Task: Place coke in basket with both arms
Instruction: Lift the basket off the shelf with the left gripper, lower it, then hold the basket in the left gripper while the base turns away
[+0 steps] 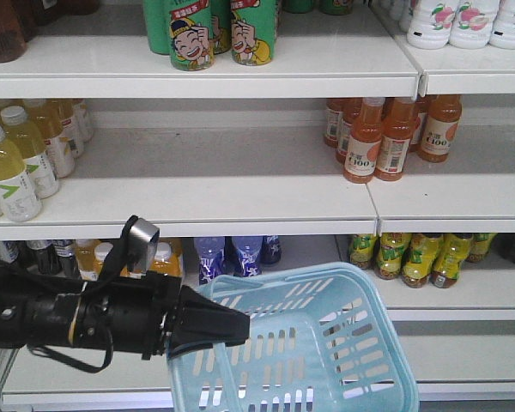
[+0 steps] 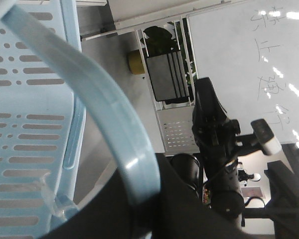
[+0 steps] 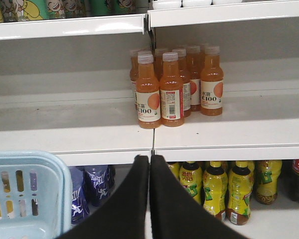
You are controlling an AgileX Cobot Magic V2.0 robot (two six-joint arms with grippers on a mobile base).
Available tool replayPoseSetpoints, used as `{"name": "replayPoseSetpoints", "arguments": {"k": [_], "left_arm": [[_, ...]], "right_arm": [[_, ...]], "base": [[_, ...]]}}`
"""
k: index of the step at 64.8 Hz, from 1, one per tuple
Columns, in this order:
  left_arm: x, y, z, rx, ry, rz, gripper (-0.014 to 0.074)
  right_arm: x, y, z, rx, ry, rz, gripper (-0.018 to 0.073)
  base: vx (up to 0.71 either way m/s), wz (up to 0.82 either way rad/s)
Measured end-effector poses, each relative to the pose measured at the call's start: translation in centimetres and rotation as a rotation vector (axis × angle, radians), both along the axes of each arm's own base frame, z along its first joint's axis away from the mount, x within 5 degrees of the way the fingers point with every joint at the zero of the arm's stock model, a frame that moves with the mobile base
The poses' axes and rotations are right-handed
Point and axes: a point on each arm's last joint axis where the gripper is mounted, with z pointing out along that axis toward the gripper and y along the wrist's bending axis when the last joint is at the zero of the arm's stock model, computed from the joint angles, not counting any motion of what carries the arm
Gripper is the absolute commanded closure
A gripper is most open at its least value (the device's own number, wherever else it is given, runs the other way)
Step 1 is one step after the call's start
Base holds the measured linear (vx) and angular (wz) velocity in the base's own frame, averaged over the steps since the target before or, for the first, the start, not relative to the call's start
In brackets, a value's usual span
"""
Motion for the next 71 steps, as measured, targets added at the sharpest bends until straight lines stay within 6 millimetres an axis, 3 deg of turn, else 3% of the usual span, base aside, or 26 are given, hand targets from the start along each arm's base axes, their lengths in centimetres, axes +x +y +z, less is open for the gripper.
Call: {"name": "replayPoseSetpoints", "arguments": {"k": [13, 21, 71], "left_arm": [[-2.8, 0.9, 1.3, 0.028, -0.072, -0.053, 0.0604], [-3.6, 1.1, 1.8, 0.043, -0.111, -0.079, 0.0604], [-4.1, 1.2, 2.0, 0.055, -0.133, -0.106, 0.0604]], "right_arm": [[0.0, 0.0, 0.0, 0.0, 0.0, 0.0, 0.0564], [0.0, 0.0, 0.0, 0.0, 0.0, 0.0, 0.0564], [0.0, 0.0, 0.0, 0.0, 0.0, 0.0, 0.0564]], "base": [[0.0, 0.0], [0.0, 0.0], [0.0, 0.0]]}}
